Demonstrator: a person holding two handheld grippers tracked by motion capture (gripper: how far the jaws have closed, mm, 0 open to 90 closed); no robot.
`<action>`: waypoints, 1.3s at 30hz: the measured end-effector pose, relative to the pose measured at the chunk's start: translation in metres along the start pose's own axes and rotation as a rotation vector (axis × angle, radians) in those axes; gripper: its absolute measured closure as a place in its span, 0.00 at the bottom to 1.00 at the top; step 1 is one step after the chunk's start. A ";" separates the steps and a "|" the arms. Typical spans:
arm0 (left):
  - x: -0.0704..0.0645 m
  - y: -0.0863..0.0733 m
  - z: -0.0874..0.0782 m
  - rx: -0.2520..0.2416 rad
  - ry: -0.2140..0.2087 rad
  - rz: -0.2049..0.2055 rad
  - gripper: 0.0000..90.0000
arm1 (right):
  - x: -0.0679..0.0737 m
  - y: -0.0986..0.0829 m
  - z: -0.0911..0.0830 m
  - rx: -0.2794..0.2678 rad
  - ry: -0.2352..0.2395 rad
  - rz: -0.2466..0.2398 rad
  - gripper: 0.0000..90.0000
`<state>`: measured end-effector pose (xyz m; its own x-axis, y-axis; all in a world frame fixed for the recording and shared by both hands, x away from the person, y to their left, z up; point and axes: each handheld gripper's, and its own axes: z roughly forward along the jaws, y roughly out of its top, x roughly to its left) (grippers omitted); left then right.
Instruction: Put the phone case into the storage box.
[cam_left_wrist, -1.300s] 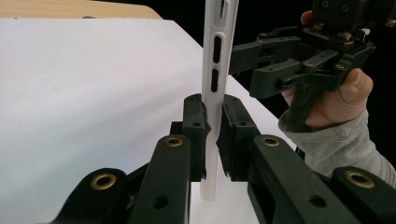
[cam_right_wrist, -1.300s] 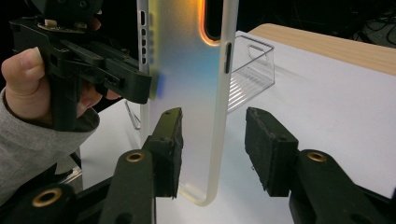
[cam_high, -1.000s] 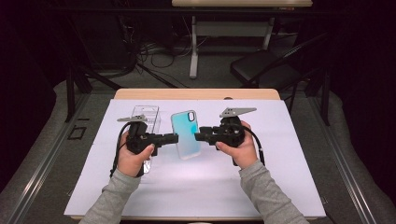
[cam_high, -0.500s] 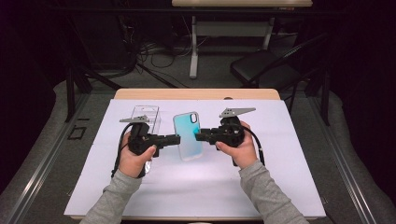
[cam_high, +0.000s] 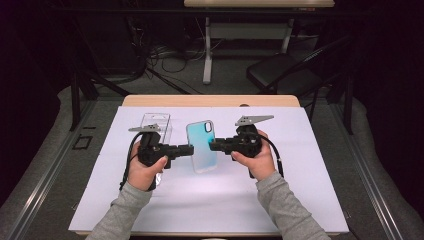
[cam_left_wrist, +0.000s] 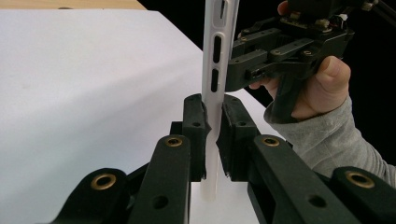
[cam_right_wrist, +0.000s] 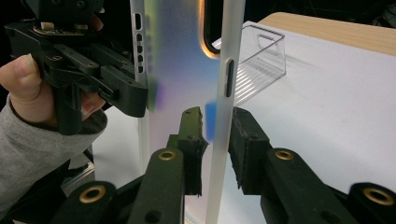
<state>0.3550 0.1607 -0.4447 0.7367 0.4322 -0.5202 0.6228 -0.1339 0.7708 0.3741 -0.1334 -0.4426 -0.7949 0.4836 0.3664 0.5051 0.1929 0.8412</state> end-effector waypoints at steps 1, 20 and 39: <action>0.000 0.000 0.000 0.000 0.000 0.000 0.91 | 0.000 0.000 0.000 -0.001 0.001 0.000 0.85; 0.000 0.000 0.000 -0.002 -0.003 0.002 0.91 | -0.004 -0.001 -0.001 -0.017 0.030 0.025 0.89; 0.000 0.000 -0.002 -0.005 -0.003 -0.003 0.91 | -0.007 -0.002 -0.002 -0.014 0.055 0.018 0.92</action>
<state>0.3547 0.1622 -0.4439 0.7358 0.4297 -0.5235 0.6236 -0.1285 0.7711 0.3781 -0.1387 -0.4456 -0.8034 0.4393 0.4021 0.5149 0.1730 0.8396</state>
